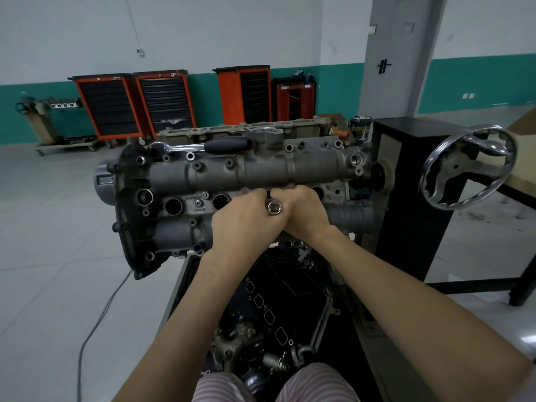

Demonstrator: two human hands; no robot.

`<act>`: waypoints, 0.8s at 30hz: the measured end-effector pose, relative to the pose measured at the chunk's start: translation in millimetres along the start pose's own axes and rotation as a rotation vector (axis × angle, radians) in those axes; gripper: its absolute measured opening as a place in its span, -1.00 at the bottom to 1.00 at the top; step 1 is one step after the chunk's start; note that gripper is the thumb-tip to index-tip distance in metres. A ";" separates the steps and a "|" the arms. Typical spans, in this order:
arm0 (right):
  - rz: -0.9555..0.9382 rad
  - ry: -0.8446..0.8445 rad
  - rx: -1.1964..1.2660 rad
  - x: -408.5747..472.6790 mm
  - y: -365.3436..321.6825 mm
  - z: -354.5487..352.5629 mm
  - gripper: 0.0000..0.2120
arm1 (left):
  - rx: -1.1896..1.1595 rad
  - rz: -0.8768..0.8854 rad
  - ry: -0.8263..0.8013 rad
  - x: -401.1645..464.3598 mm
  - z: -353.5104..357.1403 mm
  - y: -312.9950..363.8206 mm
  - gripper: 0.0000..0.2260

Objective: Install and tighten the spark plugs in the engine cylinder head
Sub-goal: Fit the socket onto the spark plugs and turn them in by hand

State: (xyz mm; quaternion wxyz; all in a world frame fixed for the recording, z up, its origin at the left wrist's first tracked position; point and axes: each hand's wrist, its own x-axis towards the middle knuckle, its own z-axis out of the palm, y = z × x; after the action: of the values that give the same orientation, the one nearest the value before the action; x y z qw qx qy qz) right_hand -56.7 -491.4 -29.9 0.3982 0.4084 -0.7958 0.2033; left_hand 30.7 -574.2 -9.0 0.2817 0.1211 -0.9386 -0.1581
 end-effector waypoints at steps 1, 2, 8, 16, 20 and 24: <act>0.004 0.019 -0.005 0.1 0.1 0.6 -0.83 | 0.013 -0.009 0.050 -1.0 0.9 1.7 -0.59; 0.015 0.026 -0.016 0.2 0.0 0.8 -0.84 | 0.040 -0.007 0.096 -2.3 1.7 3.0 -0.57; 0.105 -0.192 -0.010 2.8 3.8 9.3 -0.89 | 0.055 0.079 0.109 -2.2 -1.2 0.8 -0.82; 0.039 -0.077 0.002 -0.5 2.1 7.0 -0.78 | 0.026 -0.011 0.066 -2.7 -2.0 4.9 -0.60; 0.030 -0.004 -0.033 -0.2 -0.3 3.7 -0.76 | 0.116 -0.012 0.149 -6.3 1.3 6.5 -0.62; 0.086 -0.096 0.001 0.9 -1.2 7.9 -0.85 | 0.033 0.076 0.092 -3.4 -3.7 3.4 -0.83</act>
State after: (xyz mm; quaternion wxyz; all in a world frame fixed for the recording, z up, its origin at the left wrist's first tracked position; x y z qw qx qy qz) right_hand -59.8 -497.6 -33.9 0.3503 0.3834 -0.8307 0.2007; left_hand 35.1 -570.8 -6.5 0.3282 0.0971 -0.9311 -0.1260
